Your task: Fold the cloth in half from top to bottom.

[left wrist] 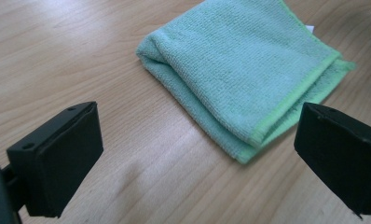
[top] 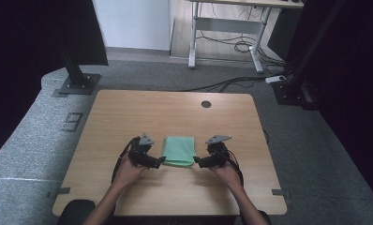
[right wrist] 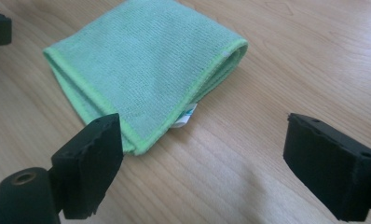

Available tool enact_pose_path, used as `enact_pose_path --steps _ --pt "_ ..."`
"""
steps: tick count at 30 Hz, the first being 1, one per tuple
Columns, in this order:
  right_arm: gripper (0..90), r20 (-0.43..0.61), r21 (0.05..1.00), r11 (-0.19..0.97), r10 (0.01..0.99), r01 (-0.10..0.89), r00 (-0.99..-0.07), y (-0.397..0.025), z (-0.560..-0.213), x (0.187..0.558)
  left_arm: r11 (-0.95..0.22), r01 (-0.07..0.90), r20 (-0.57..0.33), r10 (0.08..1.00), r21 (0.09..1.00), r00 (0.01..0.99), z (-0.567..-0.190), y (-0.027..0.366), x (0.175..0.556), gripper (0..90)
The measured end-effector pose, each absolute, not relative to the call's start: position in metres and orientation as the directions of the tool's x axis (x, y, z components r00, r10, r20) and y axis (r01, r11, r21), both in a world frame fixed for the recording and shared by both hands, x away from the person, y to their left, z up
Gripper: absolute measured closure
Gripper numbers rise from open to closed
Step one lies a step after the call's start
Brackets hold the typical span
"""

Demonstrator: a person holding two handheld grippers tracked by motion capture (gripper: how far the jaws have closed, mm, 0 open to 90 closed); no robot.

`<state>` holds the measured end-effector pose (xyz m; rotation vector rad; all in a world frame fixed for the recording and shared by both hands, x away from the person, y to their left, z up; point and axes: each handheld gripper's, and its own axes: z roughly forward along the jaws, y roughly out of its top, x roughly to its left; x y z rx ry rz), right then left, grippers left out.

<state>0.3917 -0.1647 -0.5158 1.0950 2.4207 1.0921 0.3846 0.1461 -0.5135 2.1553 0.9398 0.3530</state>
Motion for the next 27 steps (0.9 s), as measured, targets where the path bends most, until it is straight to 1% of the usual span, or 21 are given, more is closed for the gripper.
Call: enact_pose_path --steps 6,16,27 --pt "7.2 0.038 0.732 0.445 0.729 0.516 -0.683 -0.173 -0.508 0.382 -0.455 0.494 -0.027 0.715 0.741 0.699 -0.505 0.155 0.376 0.5" --pt "0.3 0.009 0.738 0.453 0.735 0.501 -0.678 -0.189 -0.498 0.366 -0.472 0.462 0.021 0.716 0.75 0.698 -0.496 0.169 0.359 0.0" --pt "0.0 -0.001 0.745 0.441 0.751 0.501 -0.66 -0.208 -0.499 0.349 -0.471 0.47 0.036 0.734 0.746 0.679 -0.502 0.19 0.344 0.0"
